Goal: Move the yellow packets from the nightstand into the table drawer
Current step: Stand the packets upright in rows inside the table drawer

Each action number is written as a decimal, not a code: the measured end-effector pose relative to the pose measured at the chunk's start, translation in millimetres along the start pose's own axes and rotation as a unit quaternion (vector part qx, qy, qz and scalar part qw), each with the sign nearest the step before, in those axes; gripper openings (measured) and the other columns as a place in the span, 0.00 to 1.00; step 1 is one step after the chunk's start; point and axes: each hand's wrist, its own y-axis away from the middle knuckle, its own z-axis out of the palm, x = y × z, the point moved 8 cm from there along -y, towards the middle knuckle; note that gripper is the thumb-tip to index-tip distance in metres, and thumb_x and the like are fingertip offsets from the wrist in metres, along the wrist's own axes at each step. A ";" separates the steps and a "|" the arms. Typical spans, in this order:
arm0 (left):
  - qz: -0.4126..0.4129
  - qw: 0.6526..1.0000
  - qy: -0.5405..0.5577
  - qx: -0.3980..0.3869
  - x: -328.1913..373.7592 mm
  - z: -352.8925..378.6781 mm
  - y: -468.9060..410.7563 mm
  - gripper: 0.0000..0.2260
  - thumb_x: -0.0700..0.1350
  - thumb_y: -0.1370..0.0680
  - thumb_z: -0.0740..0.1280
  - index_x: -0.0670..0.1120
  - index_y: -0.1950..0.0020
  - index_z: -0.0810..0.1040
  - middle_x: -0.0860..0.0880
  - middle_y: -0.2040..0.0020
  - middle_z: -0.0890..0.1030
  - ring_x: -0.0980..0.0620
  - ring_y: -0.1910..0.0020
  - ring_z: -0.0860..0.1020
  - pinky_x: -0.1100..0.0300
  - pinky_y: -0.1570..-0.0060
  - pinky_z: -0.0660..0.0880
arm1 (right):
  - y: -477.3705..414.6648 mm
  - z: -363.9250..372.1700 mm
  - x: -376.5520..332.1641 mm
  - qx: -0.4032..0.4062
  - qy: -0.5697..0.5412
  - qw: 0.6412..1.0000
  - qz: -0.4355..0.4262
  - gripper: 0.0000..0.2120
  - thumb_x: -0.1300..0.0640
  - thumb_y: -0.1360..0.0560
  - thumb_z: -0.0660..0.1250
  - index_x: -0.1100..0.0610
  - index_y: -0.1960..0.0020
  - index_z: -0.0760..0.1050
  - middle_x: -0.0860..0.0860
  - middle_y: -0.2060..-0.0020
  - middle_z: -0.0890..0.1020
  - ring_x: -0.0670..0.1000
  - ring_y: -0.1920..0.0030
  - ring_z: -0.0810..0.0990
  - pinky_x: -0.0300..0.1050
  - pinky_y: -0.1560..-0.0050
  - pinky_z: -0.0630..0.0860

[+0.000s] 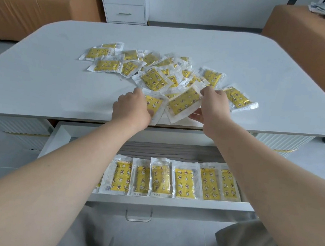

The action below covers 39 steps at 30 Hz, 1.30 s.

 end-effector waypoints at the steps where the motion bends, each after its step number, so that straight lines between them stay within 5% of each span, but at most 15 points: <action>1: -0.002 1.000 0.019 0.005 -0.3 -2.0 0.9 0.20 0.50 0.23 0.72 0.42 0.37 0.71 0.43 0.41 0.77 0.41 0.41 0.75 0.48 0.44 0.74 | -1.0 -1.8 2.1 0.005 0.007 1.000 0.007 0.13 0.53 0.22 0.63 0.56 0.40 0.70 0.58 0.47 0.82 0.58 0.55 0.87 0.55 0.59 0.86; 4: 0.006 0.997 0.072 0.019 2.0 -4.6 2.8 0.23 0.45 0.25 0.75 0.42 0.36 0.69 0.43 0.40 0.74 0.42 0.42 0.75 0.52 0.48 0.73 | 0.6 -7.5 5.6 0.021 0.071 0.997 0.001 0.21 0.53 0.26 0.74 0.52 0.40 0.67 0.52 0.49 0.80 0.54 0.54 0.86 0.50 0.60 0.85; 7: 0.009 0.994 0.112 0.012 5.0 -3.4 2.8 0.29 0.41 0.27 0.77 0.43 0.33 0.66 0.42 0.38 0.71 0.43 0.43 0.74 0.56 0.53 0.69 | 1.1 -11.2 2.0 0.017 0.136 0.990 -0.027 0.23 0.61 0.27 0.75 0.51 0.37 0.70 0.51 0.48 0.80 0.53 0.54 0.85 0.50 0.57 0.85; 15: -0.051 0.968 0.244 -0.022 0.4 0.0 -0.5 0.32 0.37 0.28 0.75 0.48 0.27 0.64 0.49 0.44 0.75 0.48 0.51 0.74 0.63 0.71 0.66 | 5.9 -25.9 -24.7 -0.078 0.296 0.942 -0.139 0.07 0.58 0.27 0.76 0.50 0.50 0.82 0.50 0.56 0.85 0.53 0.54 0.84 0.48 0.51 0.82; 19: -0.045 0.956 0.287 -0.044 11.7 5.8 9.4 0.09 0.38 0.25 0.71 0.44 0.49 0.73 0.48 0.55 0.76 0.46 0.56 0.75 0.57 0.61 0.74 | 17.7 -28.7 -22.0 -0.202 0.487 0.834 -0.162 0.09 0.54 0.28 0.77 0.53 0.49 0.83 0.51 0.61 0.83 0.49 0.59 0.78 0.43 0.56 0.73; 23: -0.031 0.935 0.334 -0.114 34.1 19.0 31.4 0.20 0.36 0.25 0.71 0.51 0.64 0.61 0.49 0.61 0.68 0.49 0.62 0.69 0.57 0.59 0.67 | 23.5 -36.4 20.0 -0.263 0.643 0.710 -0.116 0.21 0.52 0.28 0.77 0.54 0.36 0.79 0.44 0.53 0.81 0.48 0.54 0.77 0.43 0.50 0.70; 28: -0.027 0.928 0.331 -0.169 50.5 27.6 53.2 0.13 0.44 0.36 0.73 0.45 0.56 0.74 0.38 0.47 0.82 0.39 0.48 0.82 0.41 0.46 0.79 | 18.0 -45.5 77.8 -0.298 0.698 0.648 -0.066 0.12 0.51 0.26 0.75 0.53 0.45 0.79 0.44 0.57 0.79 0.49 0.55 0.78 0.41 0.60 0.70; 34: -0.032 0.923 0.327 -0.201 48.2 44.9 55.0 0.16 0.41 0.30 0.77 0.41 0.45 0.79 0.44 0.48 0.84 0.46 0.49 0.82 0.44 0.44 0.80 | 10.3 -45.0 116.3 -0.295 0.728 0.614 -0.074 0.25 0.48 0.25 0.73 0.56 0.31 0.75 0.50 0.45 0.79 0.52 0.45 0.78 0.45 0.47 0.75; 39: -0.032 0.915 0.328 -0.231 46.9 56.0 53.5 0.15 0.41 0.27 0.76 0.42 0.42 0.80 0.47 0.48 0.83 0.48 0.48 0.82 0.49 0.42 0.79 | 10.0 -45.0 127.9 -0.249 0.800 0.534 -0.117 0.28 0.42 0.25 0.71 0.53 0.30 0.71 0.56 0.29 0.70 0.59 0.30 0.69 0.54 0.32 0.72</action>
